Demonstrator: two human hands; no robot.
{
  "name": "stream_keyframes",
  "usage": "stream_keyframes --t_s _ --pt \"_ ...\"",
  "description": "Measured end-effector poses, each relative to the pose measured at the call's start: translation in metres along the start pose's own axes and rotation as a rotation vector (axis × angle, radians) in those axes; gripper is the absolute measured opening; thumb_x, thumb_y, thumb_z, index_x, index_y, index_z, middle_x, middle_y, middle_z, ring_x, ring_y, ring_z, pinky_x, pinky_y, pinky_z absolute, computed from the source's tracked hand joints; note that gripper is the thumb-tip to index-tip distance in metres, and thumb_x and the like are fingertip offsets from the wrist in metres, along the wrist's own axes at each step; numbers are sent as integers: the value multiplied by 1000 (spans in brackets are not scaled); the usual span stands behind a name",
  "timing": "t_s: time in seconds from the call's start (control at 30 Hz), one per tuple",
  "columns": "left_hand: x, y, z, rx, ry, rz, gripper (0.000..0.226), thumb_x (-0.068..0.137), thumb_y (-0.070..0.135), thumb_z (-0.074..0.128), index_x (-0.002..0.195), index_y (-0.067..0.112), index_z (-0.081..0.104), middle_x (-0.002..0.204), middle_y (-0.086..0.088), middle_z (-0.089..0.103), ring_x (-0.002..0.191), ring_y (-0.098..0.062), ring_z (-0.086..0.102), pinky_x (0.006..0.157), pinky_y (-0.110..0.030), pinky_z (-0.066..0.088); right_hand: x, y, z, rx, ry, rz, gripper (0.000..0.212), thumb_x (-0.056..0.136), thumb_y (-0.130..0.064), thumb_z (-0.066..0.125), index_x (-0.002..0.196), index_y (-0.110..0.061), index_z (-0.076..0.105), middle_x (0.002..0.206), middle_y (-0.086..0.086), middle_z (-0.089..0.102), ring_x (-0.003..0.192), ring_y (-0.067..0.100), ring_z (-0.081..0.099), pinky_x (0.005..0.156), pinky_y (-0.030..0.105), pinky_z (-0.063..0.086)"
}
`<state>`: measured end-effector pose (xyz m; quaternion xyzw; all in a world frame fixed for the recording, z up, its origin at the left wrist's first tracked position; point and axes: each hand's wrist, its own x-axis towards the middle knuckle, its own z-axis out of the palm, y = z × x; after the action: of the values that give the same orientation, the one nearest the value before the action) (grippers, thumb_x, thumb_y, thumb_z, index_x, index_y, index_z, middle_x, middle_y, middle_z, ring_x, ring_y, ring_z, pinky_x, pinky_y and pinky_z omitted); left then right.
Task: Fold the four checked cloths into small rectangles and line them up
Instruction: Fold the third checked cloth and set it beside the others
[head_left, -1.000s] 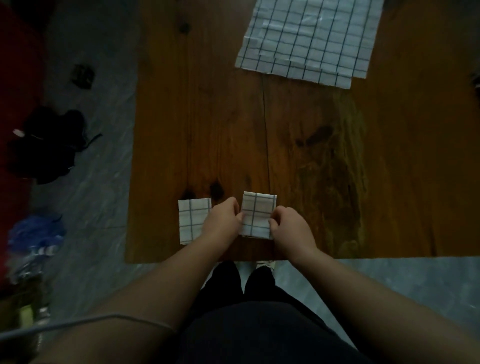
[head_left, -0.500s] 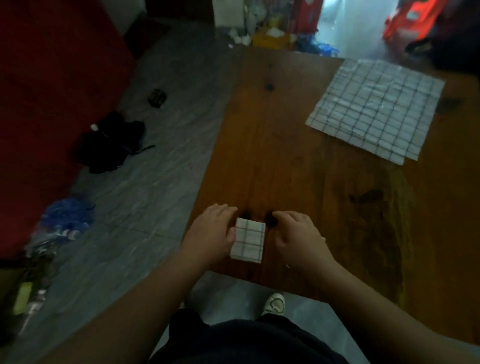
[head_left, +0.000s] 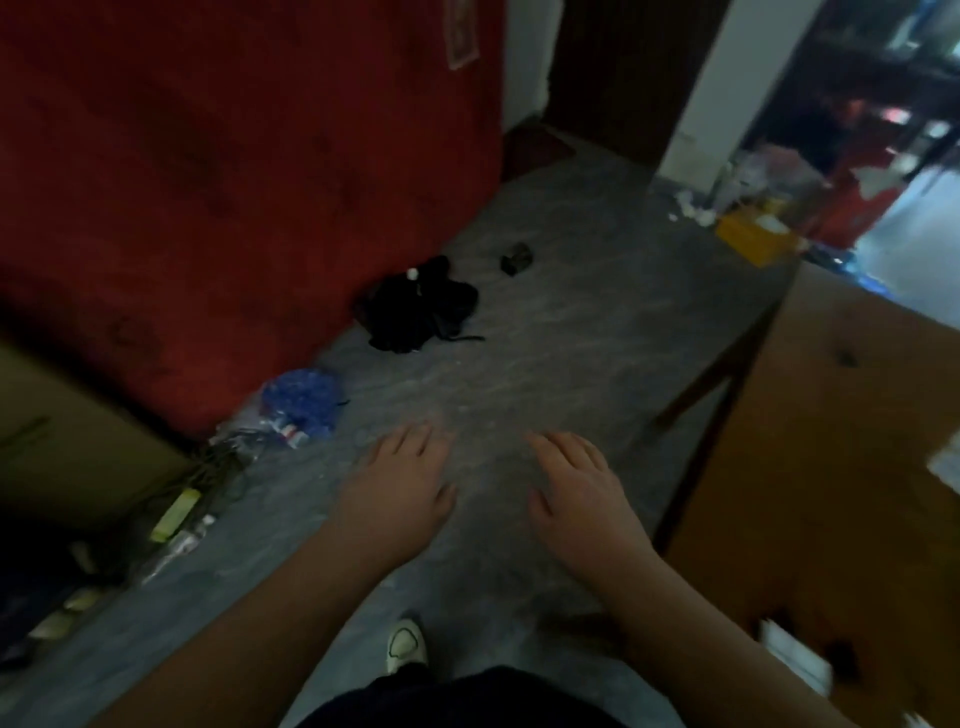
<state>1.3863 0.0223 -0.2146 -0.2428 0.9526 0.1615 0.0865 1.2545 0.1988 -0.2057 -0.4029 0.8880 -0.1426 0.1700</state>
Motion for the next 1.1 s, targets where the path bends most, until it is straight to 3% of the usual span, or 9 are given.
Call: stream_keyframes --t_s 0.27,0.4,0.47,0.53,0.63,0.77,0.9,1.1 --pt "55 -88 -56 -42 102 -134 64 99 49 44 154 20 28 161 -5 28 149 -26 20 121 -43 21 106 -59 -8 -38 0 -27 61 99 -39 46 156 -24 28 160 0 31 150 24 21 120 46 28" --pt "108 -91 -72 -67 73 -122 65 100 49 42 157 24 21 164 -3 21 152 -25 14 123 -43 18 143 -49 -21 -47 14 1 73 89 -53 25 156 -23 28 160 3 31 150 26 21 120 46 28" --pt "140 -87 -79 -43 52 -87 65 100 48 42 157 25 20 165 -4 21 152 -25 14 123 -43 17 168 -37 -29 -38 34 17 76 87 -53 25 155 -21 29 160 5 32 149 27 23 119 46 29" --pt "176 -81 -86 -5 30 -40 66 99 47 43 157 24 20 164 -4 21 152 -25 14 123 -41 16 197 -19 -35 -7 67 38 70 90 -48 37 155 -21 31 159 6 34 148 28 25 118 47 31" --pt "248 -61 -105 34 13 22 66 99 47 43 157 25 20 166 -3 17 153 -24 10 123 -42 16 247 15 -53 47 126 83 71 90 -52 33 156 -25 29 161 4 31 149 26 23 119 47 30" --pt "358 -12 -138 90 28 125 64 101 49 40 157 27 18 166 -1 14 153 -23 7 123 -43 15 321 73 -96 65 143 132 67 98 -45 44 158 -27 21 164 1 24 152 24 16 122 42 24" --pt "458 41 -160 81 32 216 64 101 51 39 157 28 19 166 1 17 153 -20 8 124 -40 13 385 129 -148 39 197 177 68 92 -51 36 155 -25 29 160 4 33 149 27 26 119 45 30" --pt "582 80 -175 37 11 265 65 100 53 40 157 27 23 165 0 21 152 -20 14 124 -39 15 465 192 -207 62 249 276 66 98 -43 49 157 -26 26 163 3 29 150 26 21 122 43 25"
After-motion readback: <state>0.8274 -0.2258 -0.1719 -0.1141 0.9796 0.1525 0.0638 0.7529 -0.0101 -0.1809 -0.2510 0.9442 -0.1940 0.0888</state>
